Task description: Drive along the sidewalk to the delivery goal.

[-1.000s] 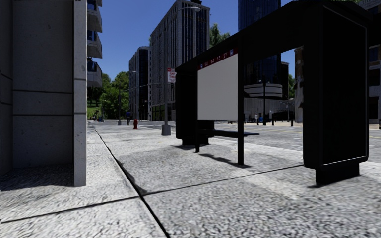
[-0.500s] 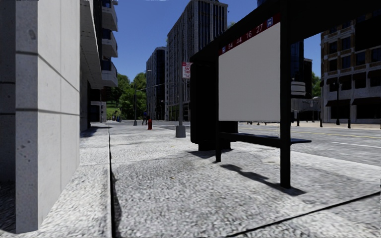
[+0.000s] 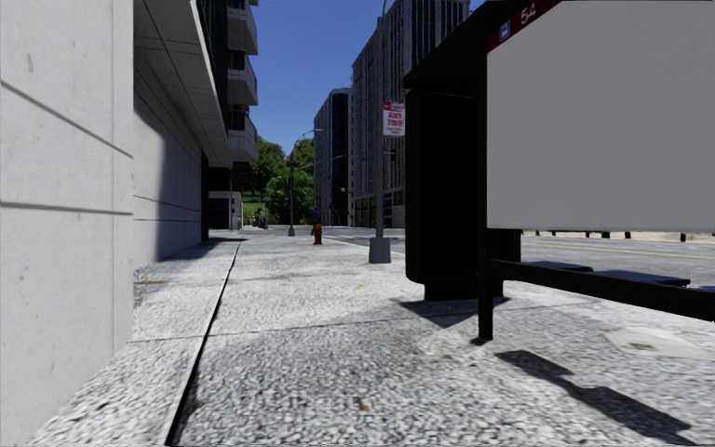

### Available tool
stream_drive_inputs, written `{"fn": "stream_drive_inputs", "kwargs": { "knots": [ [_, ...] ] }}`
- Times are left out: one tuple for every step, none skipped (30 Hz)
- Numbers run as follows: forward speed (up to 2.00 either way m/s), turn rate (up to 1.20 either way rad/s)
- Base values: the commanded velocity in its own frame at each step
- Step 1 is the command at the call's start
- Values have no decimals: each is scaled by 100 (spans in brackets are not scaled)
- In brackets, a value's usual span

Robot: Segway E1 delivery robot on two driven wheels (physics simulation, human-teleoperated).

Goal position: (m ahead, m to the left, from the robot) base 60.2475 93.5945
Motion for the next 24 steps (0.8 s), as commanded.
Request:
{"fn": "stream_drive_inputs", "kwargs": {
  "knots": [
    [200, 0],
    [200, 0],
    [200, 16],
    [200, 35],
    [200, 35],
    [200, 51],
    [200, 51],
    [200, 51],
    [200, 51],
    [200, 49],
    [200, 47],
    [200, 40],
    [200, 36],
    [200, 31],
    [200, 31],
    [200, 26],
    [200, 25],
    [200, 24],
    [200, 24],
    [200, 24],
    [200, 24],
    [200, 8],
    [200, 8],
    [200, 0]
  ]
}}
